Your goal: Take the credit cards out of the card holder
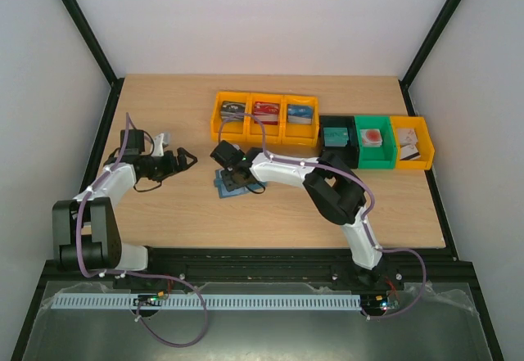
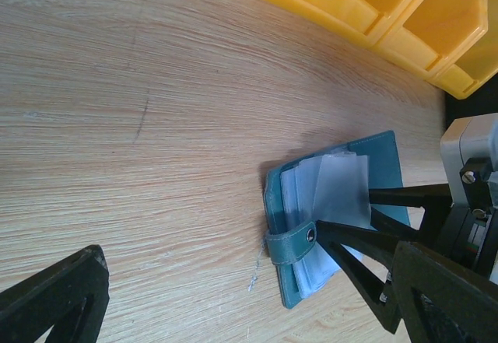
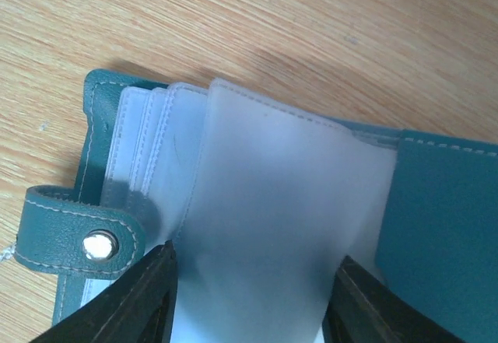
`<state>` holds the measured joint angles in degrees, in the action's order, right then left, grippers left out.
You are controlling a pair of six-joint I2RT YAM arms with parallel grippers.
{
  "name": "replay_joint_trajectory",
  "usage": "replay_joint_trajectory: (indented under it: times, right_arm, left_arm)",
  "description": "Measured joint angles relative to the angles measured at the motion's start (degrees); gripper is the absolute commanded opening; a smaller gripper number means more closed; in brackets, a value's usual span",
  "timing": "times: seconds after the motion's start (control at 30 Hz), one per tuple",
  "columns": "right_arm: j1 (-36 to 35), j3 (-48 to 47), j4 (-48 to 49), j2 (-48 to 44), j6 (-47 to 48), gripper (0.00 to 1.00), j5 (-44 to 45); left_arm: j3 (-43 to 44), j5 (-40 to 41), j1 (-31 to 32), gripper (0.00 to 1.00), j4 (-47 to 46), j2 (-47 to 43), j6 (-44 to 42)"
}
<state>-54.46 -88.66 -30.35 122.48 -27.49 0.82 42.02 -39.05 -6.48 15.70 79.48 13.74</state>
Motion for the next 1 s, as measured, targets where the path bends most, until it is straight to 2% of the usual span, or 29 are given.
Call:
replay_joint_trajectory:
  times: [0.07,0.2,0.23,0.43,0.6,0.8,1.0]
  right_arm:
    - [0.2,0.9,1.1,-0.3,0.0,0.35,-0.7]
    - [1.7,5.5,4.7,-2.7,-0.9,0.06,-2.9]
    - [2.3,6.8,5.6,-3.4,-1.2,0.02,-3.7]
    - [5.1,11.8,10.2,-6.5,-3.2,0.02,-10.0]
    - [7.8,15.8,13.7,-11.2,-5.3,0.02,-17.2]
    - [10.2,21.5,25.9,-22.3,-10.3,0.02,-28.9]
    - [11.3,23.4,41.3,-24.8,-15.1,0.02,-38.0]
  left_arm:
    - [0.0,0.0,0.0,0.99,0.0,0.0,0.0]
    - [0.0,-0.1,-0.1,0.99,0.0,0.0,0.0]
    - [0.0,-0.1,-0.1,0.99,0.0,0.0,0.0]
    - [-4.3,-1.6,-0.1,0.99,-2.8,-1.4,0.1]
    - [-7.0,-6.7,0.2,0.99,-4.0,-2.0,1.2]
    - [-6.8,-17.6,1.2,0.99,-6.2,-6.1,0.9]
    - [-3.6,-23.1,1.6,0.99,-3.5,-6.4,-3.5]
